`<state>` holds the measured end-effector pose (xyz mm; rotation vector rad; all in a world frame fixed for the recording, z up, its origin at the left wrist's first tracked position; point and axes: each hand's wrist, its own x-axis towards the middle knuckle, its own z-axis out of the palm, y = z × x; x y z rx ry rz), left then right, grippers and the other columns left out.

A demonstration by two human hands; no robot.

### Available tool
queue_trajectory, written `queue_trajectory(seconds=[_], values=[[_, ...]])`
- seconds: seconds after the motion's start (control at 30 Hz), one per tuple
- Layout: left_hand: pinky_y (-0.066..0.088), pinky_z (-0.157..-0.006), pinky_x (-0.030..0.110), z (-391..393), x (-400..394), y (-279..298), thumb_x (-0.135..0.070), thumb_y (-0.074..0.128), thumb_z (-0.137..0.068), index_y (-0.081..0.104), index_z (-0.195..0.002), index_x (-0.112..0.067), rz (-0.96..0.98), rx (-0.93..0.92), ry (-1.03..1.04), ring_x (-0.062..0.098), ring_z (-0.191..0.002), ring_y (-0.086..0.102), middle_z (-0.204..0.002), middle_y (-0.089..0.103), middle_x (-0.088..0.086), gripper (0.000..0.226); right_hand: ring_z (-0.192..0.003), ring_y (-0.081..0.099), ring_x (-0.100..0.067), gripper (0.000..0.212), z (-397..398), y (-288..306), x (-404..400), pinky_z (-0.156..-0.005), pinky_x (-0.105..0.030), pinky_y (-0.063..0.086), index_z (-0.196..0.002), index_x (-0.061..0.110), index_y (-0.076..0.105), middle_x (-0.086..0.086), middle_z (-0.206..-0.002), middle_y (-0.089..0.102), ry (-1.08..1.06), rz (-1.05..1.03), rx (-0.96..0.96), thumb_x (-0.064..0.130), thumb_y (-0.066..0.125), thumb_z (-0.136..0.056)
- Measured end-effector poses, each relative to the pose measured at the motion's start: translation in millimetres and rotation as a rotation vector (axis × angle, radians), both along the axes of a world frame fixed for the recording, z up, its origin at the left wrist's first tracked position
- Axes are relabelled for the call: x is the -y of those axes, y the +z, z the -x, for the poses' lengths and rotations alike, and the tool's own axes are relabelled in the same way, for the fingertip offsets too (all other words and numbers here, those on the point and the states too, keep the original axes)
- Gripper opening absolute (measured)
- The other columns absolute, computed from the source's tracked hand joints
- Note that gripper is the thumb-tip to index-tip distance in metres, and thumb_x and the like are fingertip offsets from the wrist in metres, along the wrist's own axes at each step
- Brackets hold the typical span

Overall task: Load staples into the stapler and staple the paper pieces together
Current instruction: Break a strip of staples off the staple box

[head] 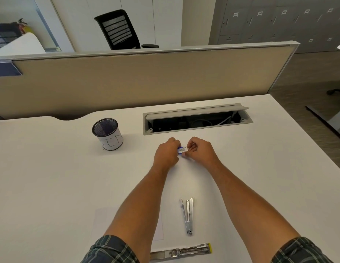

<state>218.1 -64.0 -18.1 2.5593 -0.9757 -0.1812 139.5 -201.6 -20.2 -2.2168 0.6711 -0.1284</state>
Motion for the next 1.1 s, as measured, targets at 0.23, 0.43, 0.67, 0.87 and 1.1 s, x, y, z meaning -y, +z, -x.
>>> queue_trajectory(seconds=[0.23,0.43,0.67,0.87,1.1], values=[[0.054,-0.084,0.031,-4,-1,0,-0.018,0.073,-0.090,0.064,-0.116,-0.018,-0.035,0.021,-0.048,0.023,-0.091,0.063,-0.114,0.064,0.005,0.027,-0.073,0.068,-0.014,0.032,-2,7,12,-0.059,-0.020,0.051,-0.090,0.023,0.062,0.006,-0.084,0.071,0.144,0.061,-0.111,0.033,0.089,-0.075],[0.056,-0.084,0.029,-3,-1,-2,-0.023,0.074,-0.089,0.065,-0.117,-0.019,-0.040,0.026,-0.055,0.022,-0.094,0.065,-0.115,0.065,0.005,0.030,-0.074,0.063,-0.015,0.012,1,10,24,-0.060,-0.020,0.049,-0.090,0.022,0.068,-0.002,-0.098,0.071,0.190,0.159,-0.109,0.022,0.079,-0.084],[0.055,-0.083,0.029,-3,1,-3,-0.023,0.076,-0.088,0.065,-0.116,-0.019,-0.046,0.017,-0.025,0.021,-0.094,0.065,-0.113,0.064,0.005,0.030,-0.088,0.065,-0.024,0.019,14,2,12,-0.075,-0.023,0.048,-0.106,0.006,0.078,-0.011,-0.104,0.069,0.160,0.184,0.063,0.009,0.078,-0.087],[0.053,-0.083,0.027,-5,1,-6,-0.024,0.077,-0.086,0.066,-0.115,-0.019,-0.042,0.009,-0.018,0.020,-0.092,0.064,-0.113,0.064,0.005,0.032,-0.093,0.065,-0.022,0.025,11,-3,6,-0.082,-0.021,0.050,-0.116,0.006,0.077,-0.012,-0.112,0.072,0.147,0.200,0.063,0.008,0.073,-0.091],[0.054,-0.079,0.027,-5,0,-7,-0.024,0.078,-0.086,0.066,-0.114,-0.019,-0.024,0.022,-0.028,0.019,-0.089,0.064,-0.111,0.064,0.004,0.031,-0.085,0.065,-0.014,0.023,8,-8,7,-0.068,-0.007,0.045,-0.114,0.008,0.077,-0.011,-0.111,0.076,0.065,0.133,0.047,0.008,0.071,-0.091]])
